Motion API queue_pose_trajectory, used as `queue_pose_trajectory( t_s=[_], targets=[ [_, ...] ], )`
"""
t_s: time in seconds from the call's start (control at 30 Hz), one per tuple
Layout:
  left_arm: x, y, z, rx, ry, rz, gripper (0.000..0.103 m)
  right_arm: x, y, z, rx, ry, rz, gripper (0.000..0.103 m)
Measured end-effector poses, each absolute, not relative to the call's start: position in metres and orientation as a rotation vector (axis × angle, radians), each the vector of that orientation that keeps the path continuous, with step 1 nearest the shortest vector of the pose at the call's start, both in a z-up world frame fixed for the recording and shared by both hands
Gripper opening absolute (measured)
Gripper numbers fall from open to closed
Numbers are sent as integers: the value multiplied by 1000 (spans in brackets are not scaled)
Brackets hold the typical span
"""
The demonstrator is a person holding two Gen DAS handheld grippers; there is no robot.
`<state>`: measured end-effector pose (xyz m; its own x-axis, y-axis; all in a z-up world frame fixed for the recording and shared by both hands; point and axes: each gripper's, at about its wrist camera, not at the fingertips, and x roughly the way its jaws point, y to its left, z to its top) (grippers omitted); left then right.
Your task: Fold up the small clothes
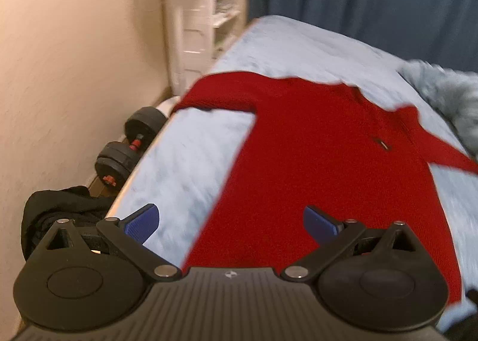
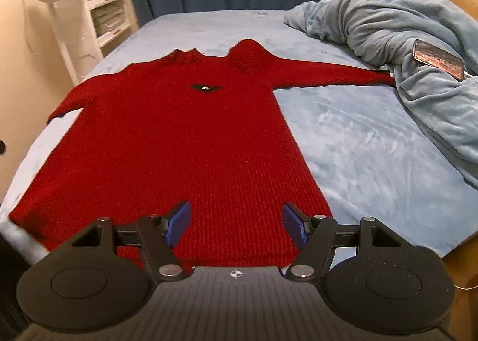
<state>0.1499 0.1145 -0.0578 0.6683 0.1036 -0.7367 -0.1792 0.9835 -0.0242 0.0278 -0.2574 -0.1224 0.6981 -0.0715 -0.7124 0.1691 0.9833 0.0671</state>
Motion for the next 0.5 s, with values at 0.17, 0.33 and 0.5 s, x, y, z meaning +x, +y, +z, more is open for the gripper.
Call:
queue_pose_trajectory(
  t_s=[0.17,0.33,0.5],
  targets=[
    [225,157,-63,-200,713,251,103,64,-263,-129,132,802,-168,69],
    [339,225,-104,-523,747,266,103,89,-267,-137,97,837,-186,69],
    [431,268,-158,-840,851,284,102,96,-273,-153,55,876,-211,69]
  ],
)
